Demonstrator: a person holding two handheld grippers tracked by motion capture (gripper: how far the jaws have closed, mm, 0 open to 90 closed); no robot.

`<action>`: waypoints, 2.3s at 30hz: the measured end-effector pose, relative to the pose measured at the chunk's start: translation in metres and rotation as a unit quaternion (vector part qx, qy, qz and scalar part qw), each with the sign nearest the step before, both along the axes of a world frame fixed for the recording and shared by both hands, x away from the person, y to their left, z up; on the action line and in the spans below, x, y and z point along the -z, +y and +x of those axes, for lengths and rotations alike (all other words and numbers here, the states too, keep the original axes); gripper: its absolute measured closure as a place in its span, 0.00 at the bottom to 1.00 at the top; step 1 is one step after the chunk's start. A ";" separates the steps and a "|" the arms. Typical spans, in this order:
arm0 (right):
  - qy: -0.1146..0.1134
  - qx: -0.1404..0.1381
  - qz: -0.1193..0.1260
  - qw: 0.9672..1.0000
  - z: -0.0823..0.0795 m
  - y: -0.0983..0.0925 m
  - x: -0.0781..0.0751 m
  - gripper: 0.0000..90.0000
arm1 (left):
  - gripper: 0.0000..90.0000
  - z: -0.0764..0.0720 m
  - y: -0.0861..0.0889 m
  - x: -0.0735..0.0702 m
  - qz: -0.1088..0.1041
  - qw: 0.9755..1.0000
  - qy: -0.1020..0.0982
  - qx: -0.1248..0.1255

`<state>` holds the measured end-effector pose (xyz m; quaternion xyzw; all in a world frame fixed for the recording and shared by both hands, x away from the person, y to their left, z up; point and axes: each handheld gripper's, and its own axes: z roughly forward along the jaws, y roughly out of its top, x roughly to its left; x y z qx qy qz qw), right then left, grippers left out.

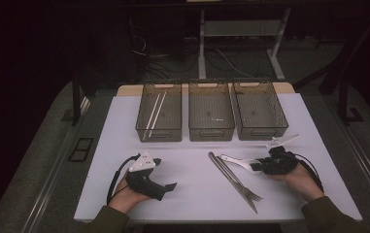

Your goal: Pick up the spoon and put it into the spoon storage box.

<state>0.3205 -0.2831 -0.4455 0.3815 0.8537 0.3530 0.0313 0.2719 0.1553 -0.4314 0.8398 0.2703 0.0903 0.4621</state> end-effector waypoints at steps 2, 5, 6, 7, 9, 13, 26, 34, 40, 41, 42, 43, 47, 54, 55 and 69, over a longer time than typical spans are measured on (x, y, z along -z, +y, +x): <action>0.001 0.000 0.002 1.000 0.000 -0.001 0.000 0.85 | 0.00 0.000 0.000 0.000 0.000 1.000 0.000 0.000; 0.002 0.002 0.008 1.000 0.000 -0.002 -0.001 0.89 | 0.00 0.000 0.000 0.000 0.000 1.000 0.000 0.001; 0.003 0.003 0.010 1.000 0.000 -0.002 -0.002 0.90 | 0.00 0.000 0.000 0.000 0.000 1.000 0.000 0.002; 0.002 0.003 0.011 1.000 0.000 -0.003 -0.002 0.91 | 0.00 0.000 0.000 0.000 0.001 1.000 -0.001 0.003; -0.001 0.003 0.009 1.000 -0.001 -0.002 -0.003 0.92 | 0.00 -0.001 0.000 0.000 0.001 1.000 -0.001 0.004; -0.007 0.007 0.000 1.000 -0.003 -0.001 -0.005 0.92 | 0.00 -0.001 0.000 0.000 0.004 1.000 -0.004 0.007; -0.028 0.029 0.002 0.999 -0.004 -0.013 -0.013 0.91 | 0.00 0.000 0.000 0.003 0.008 1.000 -0.014 0.012; -0.047 0.037 0.025 0.998 -0.005 -0.015 -0.023 0.92 | 0.00 0.001 0.000 0.003 0.006 1.000 -0.010 0.012; -0.059 0.049 0.044 0.996 -0.004 -0.017 -0.034 0.92 | 0.00 0.002 -0.001 0.004 0.001 1.000 -0.007 0.011; -0.062 0.049 0.048 0.996 -0.003 -0.018 -0.035 0.92 | 0.00 0.002 -0.001 0.004 0.002 1.000 -0.007 0.013; -0.065 0.047 0.051 0.995 -0.003 -0.018 -0.037 0.92 | 0.00 0.002 -0.001 0.004 0.002 1.000 -0.007 0.013; -0.067 0.047 0.053 0.995 -0.002 -0.017 -0.038 0.91 | 0.00 0.002 -0.001 0.004 0.002 1.000 -0.007 0.013; -0.077 0.045 0.054 0.995 0.000 -0.015 -0.044 0.92 | 0.00 0.002 -0.001 0.004 0.004 1.000 -0.006 0.011; -0.086 0.048 0.063 0.993 0.004 -0.012 -0.052 0.91 | 0.00 0.002 -0.003 0.005 0.003 1.000 -0.004 0.010; -0.090 0.047 0.063 0.993 0.005 -0.012 -0.052 0.92 | 0.00 0.002 -0.003 0.005 0.003 1.000 -0.004 0.010; -0.110 0.056 0.067 0.990 0.023 0.003 -0.067 0.91 | 0.00 0.001 -0.003 0.004 0.005 1.000 -0.003 0.014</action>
